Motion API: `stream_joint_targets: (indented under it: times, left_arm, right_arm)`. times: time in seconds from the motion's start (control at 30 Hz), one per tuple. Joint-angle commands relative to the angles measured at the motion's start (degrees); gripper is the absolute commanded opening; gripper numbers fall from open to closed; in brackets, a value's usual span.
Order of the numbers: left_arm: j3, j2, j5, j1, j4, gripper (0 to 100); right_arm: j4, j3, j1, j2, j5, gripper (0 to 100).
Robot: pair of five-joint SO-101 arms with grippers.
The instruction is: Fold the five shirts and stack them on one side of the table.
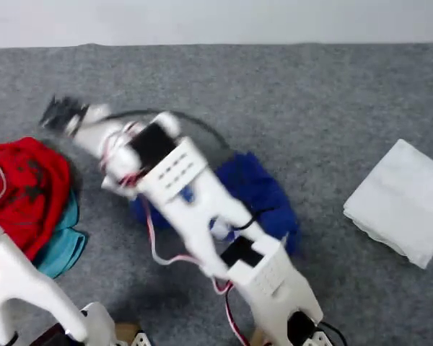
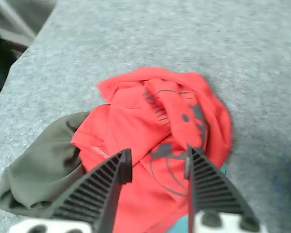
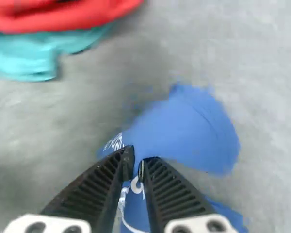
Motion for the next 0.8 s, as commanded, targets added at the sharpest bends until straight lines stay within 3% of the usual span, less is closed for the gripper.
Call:
stream_joint_targets:
  times: [0.0,0.23,0.47,0.77]
  left_arm:
    - [-2.0,-1.8,-0.4,-1.1,0.4,19]
    - [-1.9,-1.7,-0.4,-0.9,0.4,19]
    - [-1.8,-1.5,-0.4,-0.8,0.4,19]
    - [0.0,-1.6,-0.4,-0.8,0.4,19]
  right_arm:
    - [2.3,4.0,-4.0,-3.3,1.1,2.8]
    - [2.3,4.5,1.4,-9.1,-6.3,24.7]
    - [2.5,6.2,11.0,-14.5,-6.8,21.8]
    - [2.3,24.4,23.5,-14.7,-6.9,18.4]
